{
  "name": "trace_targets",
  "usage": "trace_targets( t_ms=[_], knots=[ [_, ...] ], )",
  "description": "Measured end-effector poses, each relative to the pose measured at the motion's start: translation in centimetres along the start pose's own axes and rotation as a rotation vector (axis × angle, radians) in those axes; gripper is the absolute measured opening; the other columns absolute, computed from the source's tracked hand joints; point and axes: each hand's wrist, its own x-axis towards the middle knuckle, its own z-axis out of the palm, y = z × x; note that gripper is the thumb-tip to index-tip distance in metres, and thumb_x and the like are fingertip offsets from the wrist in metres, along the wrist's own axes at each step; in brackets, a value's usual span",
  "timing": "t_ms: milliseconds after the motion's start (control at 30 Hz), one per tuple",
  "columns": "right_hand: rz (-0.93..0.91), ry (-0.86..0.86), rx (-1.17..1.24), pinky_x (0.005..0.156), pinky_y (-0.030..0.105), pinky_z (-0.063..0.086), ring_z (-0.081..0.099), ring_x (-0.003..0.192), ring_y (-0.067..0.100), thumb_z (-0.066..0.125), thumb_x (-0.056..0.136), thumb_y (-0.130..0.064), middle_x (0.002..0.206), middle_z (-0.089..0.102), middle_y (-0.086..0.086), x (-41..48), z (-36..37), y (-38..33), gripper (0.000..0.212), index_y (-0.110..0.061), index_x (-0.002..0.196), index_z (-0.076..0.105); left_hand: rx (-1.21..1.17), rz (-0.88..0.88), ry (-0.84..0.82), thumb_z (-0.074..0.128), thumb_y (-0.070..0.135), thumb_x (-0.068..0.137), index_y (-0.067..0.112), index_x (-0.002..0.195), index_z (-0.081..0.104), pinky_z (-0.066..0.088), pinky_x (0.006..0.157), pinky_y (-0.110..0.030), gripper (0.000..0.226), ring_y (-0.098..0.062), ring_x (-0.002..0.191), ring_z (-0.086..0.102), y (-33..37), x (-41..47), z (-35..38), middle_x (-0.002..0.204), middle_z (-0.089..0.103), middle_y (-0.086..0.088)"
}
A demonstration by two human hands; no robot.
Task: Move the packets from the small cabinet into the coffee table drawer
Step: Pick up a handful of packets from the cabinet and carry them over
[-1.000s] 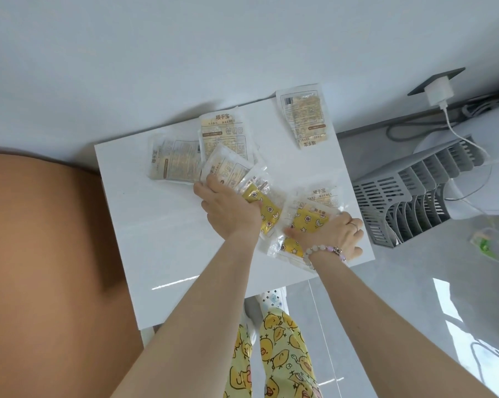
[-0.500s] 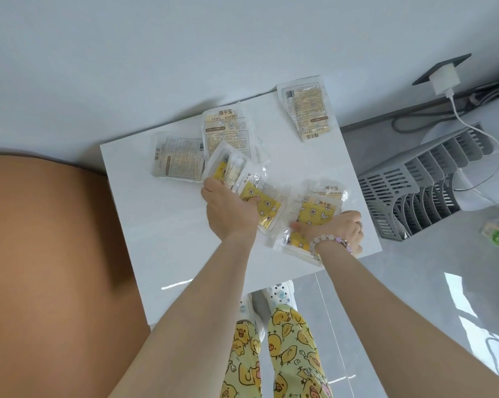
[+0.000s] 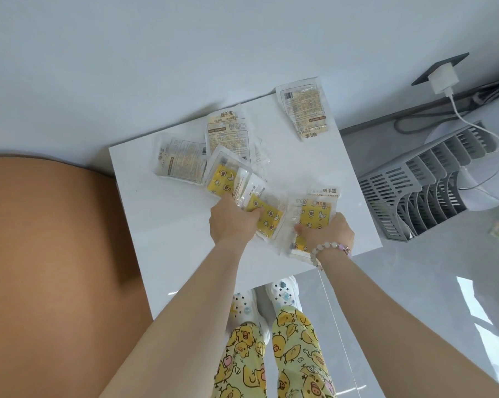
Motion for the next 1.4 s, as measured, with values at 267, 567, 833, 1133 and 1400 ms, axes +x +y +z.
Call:
trace_targets(
  t_ms=[267, 567, 833, 1133, 1400],
  knots=[
    [-0.009, -0.039, 0.174, 0.070, 0.030, 0.042, 0.050, 0.084, 0.022, 0.076, 0.075, -0.042, 0.093, 0.051, 0.001, -2.3, -4.8, -1.3, 0.062, -0.009, 0.119, 0.047, -0.056, 0.074, -0.034, 0.081, 0.035, 0.069, 0.013, 0.085, 0.060, 0.042, 0.055, -0.022, 0.034, -0.015, 0.076, 0.058, 3.3, -2.9, -4.7, 0.080, 0.061, 0.003],
    [-0.128, -0.051, 0.397, 0.047, 0.025, 0.037, 0.056, 0.067, 0.017, 0.079, 0.067, -0.051, 0.084, 0.064, 0.006, -10.4, -16.7, -9.7, 0.059, -0.003, 0.097, 0.061, -0.251, 0.229, 0.078, 0.076, 0.039, 0.068, 0.011, 0.085, 0.064, 0.050, 0.065, -0.031, 0.035, -0.019, 0.079, 0.064, 15.7, -10.5, -14.8, 0.081, 0.066, -0.001],
    [-0.300, 0.013, 0.587, 0.066, 0.029, 0.050, 0.062, 0.084, 0.021, 0.080, 0.058, -0.058, 0.097, 0.065, 0.006, -17.6, -30.2, -15.0, 0.081, -0.005, 0.115, 0.058, -0.456, 0.431, 0.018, 0.078, 0.029, 0.071, 0.011, 0.089, 0.070, 0.059, 0.075, -0.033, 0.027, -0.013, 0.062, 0.068, 27.1, -18.3, -22.1, 0.083, 0.071, 0.001],
    [-0.336, 0.182, 0.863, 0.087, 0.032, 0.053, 0.065, 0.093, 0.023, 0.085, 0.065, -0.038, 0.103, 0.067, 0.006, -23.4, -39.7, -13.1, 0.058, -0.006, 0.106, 0.059, -0.453, 0.630, -0.156, 0.079, 0.028, 0.071, 0.015, 0.081, 0.066, 0.056, 0.061, -0.021, 0.021, -0.010, 0.069, 0.064, 33.0, -26.4, -23.5, 0.083, 0.067, 0.001],
    [-0.272, 0.284, 0.987, 0.076, 0.026, 0.050, 0.061, 0.085, 0.018, 0.082, 0.069, -0.036, 0.096, 0.064, 0.003, -28.0, -41.6, -7.1, 0.056, -0.006, 0.110, 0.059, -0.398, 0.767, -0.372, 0.079, 0.022, 0.072, 0.006, 0.096, 0.068, 0.053, 0.051, -0.015, 0.031, -0.016, 0.079, 0.067, 32.7, -32.1, -22.0, 0.096, 0.070, -0.007]
  ],
)
